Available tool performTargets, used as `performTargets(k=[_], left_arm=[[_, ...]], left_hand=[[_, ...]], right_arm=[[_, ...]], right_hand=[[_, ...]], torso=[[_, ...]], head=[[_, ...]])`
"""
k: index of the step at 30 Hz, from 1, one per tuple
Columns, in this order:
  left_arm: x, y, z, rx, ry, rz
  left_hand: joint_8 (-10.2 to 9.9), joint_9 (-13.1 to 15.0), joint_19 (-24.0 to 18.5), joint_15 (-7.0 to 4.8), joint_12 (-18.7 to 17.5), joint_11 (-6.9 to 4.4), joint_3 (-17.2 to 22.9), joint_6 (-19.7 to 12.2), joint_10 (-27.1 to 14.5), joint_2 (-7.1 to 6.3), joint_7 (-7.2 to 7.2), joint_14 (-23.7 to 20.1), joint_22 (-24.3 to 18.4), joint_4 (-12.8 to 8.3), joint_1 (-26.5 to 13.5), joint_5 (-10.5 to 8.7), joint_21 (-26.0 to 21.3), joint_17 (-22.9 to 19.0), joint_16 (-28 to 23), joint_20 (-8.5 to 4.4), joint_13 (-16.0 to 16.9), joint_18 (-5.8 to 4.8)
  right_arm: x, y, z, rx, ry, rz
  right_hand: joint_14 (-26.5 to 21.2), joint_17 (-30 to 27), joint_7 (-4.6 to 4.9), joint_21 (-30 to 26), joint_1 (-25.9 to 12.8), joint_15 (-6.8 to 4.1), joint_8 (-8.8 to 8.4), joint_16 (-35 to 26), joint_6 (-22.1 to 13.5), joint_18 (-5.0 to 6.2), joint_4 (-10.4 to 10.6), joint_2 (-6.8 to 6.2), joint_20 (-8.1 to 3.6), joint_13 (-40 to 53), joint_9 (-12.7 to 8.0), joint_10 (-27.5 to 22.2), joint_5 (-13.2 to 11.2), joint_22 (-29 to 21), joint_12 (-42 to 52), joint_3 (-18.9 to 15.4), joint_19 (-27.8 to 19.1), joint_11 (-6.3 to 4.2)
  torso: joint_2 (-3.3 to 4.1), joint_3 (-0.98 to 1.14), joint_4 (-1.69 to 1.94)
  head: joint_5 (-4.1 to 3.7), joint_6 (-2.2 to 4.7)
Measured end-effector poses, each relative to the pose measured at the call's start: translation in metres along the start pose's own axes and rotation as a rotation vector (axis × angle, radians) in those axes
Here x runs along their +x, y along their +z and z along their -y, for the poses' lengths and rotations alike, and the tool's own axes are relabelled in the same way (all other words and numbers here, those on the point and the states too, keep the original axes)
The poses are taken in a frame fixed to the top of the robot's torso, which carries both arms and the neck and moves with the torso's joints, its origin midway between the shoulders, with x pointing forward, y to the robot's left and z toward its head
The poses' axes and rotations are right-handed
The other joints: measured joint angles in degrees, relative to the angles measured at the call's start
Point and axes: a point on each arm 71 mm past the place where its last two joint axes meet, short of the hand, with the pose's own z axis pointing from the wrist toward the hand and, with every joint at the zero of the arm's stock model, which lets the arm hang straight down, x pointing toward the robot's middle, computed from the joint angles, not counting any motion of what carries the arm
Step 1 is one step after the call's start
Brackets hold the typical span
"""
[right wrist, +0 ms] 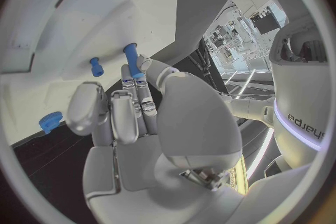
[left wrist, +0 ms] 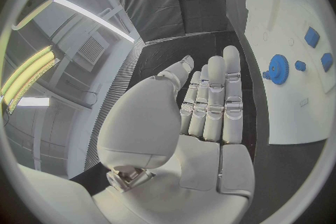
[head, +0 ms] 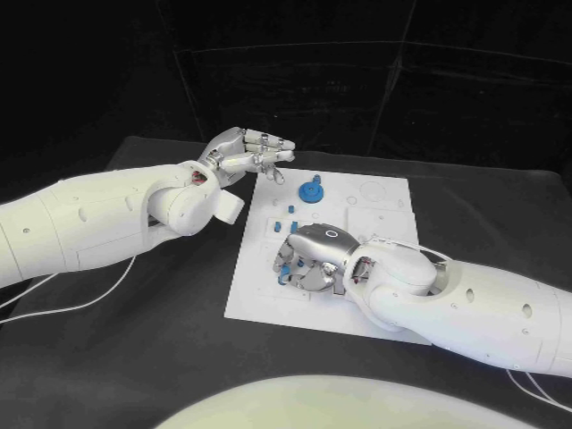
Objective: Assemble the parts on the task board
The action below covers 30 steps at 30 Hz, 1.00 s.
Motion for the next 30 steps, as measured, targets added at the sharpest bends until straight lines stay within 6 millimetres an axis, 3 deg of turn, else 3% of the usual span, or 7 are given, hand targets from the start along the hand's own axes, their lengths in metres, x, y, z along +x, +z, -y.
performTargets(k=[6, 10, 14, 20, 23, 25, 30], left_arm=[[0.0, 0.0, 0.0, 0.0, 0.0, 0.0], [0.0, 0.0, 0.0, -0.001, 0.0, -0.001], [0.0, 0.0, 0.0, -0.002, 0.0, -0.001], [0.0, 0.0, 0.0, -0.003, -0.001, -0.002], [0.0, 0.0, 0.0, -0.003, -0.001, -0.002], [0.0, 0.0, 0.0, -0.003, -0.001, -0.002], [0.0, 0.0, 0.0, -0.004, -0.001, -0.002]], left_hand=[[0.0, 0.0, 0.0, 0.0, 0.0, 0.0, 0.0, 0.0, 0.0, 0.0, 0.0, 0.0, 0.0, 0.0, 0.0, 0.0, 0.0, 0.0, 0.0, 0.0, 0.0, 0.0], [0.0, 0.0, 0.2, -0.13, 0.24, 0.0, 0.0, 0.0, 0.0, 0.0, 0.0, -0.13, -0.12, 0.0, 0.0, 0.0, -0.3, 0.0, 0.0, 0.2, 0.0, 0.0], [0.0, 0.0, 0.2, -0.21, 0.24, 0.0, 0.0, 0.0, 0.0, 0.0, 0.0, -0.22, -0.12, 0.0, 0.0, 0.0, -0.31, 0.0, 0.0, 0.2, 0.0, 0.0], [0.0, 0.0, 0.21, -0.21, 0.24, 0.0, 0.0, 0.0, 0.0, 0.0, 0.0, -0.21, -0.12, 0.0, 0.0, 0.0, -0.31, 0.0, 0.0, 0.2, 0.0, 0.0], [0.0, 0.0, 0.2, -0.21, 0.24, 0.0, 0.0, 0.0, 0.0, 0.0, 0.0, -0.21, -0.11, 0.0, 0.0, 0.0, -0.31, 0.0, 0.0, 0.2, 0.0, 0.0], [0.0, 0.0, 0.2, -0.12, 0.23, 0.0, -0.11, 0.0, 0.0, 0.0, 0.0, -0.3, -0.11, 0.11, 0.0, 0.0, -0.31, 0.0, 0.0, 0.2, 0.0, 0.0], [0.0, 0.0, 0.2, -0.01, 0.23, 0.0, -0.16, 0.0, 0.0, 0.0, 0.0, -0.41, -0.11, 0.16, 0.0, 0.0, -0.31, 0.0, 0.0, 0.2, 0.0, -0.01]], right_arm=[[0.004, 0.0, -0.003, -0.01, -0.006, -0.003], [0.004, -0.001, -0.003, -0.009, -0.009, -0.001], [0.005, -0.002, -0.002, -0.005, -0.011, -0.001], [0.012, -0.004, 0.0, 0.003, -0.003, -0.013], [0.012, -0.004, 0.0, 0.004, 0.0, -0.01], [0.011, -0.004, 0.0, 0.003, 0.002, -0.006], [0.009, -0.007, 0.0, -0.006, 0.009, 0.017]], right_hand=[[0.0, -0.06, 0.0, 0.0, 0.06, 0.0, -0.28, 0.0, 0.0, 0.0, -0.07, 0.06, 0.0, -0.16, -0.07, -0.01, -0.01, -0.1, -0.03, 0.07, 0.0, 0.0], [0.0, -0.17, 0.59, 0.0, 0.03, 0.0, -0.86, 0.0, -0.6, 0.0, 0.06, 0.03, 0.0, -0.17, -0.21, -0.1, 0.06, -0.21, -0.68, -0.06, 0.0, -0.09], [-0.06, -0.41, 1.28, -0.04, -1.91, 0.06, -1.34, 0.0, -1.87, 0.0, 0.79, -1.22, 0.31, -0.64, -0.27, -0.87, 1.71, -0.66, -2.13, -1.26, -0.31, -0.82], [-0.02, -1.91, 2.09, -1.99, -4.22, 1.27, -1.61, -1.12, -4.33, 0.0, 1.62, -3.28, 1.37, -1.78, -0.34, -6.04, 2.47, -3.31, -4.46, -3.52, -1.37, 0.65], [0.1, -4.32, 2.23, -4.07, -4.26, 1.56, -1.61, -3.11, -5.16, 0.04, 1.62, -3.33, 1.77, -1.81, -0.33, -8.28, 2.47, -6.43, -4.67, -4.65, -2.88, 1.04], [-0.11, -5.71, 2.28, -5.24, -4.26, 1.76, -1.61, -4.23, -5.76, 0.92, 1.61, -3.33, 2.14, -1.81, -0.33, -9.62, 2.68, -8.09, -4.67, -5.58, -3.63, 1.17], [-0.11, -7.38, 2.12, -6.7, -4.26, 1.76, -1.61, -5.33, -6.91, 0.92, 1.71, -3.33, 2.35, -1.69, -0.33, -11.86, 2.68, -10.24, -3.6, -7.74, -4.42, 1.38]], torso=[[-0.01, -0.01, 0.0], [-0.01, -0.02, 0.0], [0.01, -0.02, -0.01], [0.02, -0.02, -0.02], [0.02, -0.02, -0.02], [0.02, -0.02, -0.02], [0.02, 0.01, -0.02]], head=[[0.01, 0.03], [0.01, -0.01], [0.01, -0.05], [0.01, -0.05], [0.02, 0.0], [0.03, 0.03], [0.04, 0.1]])
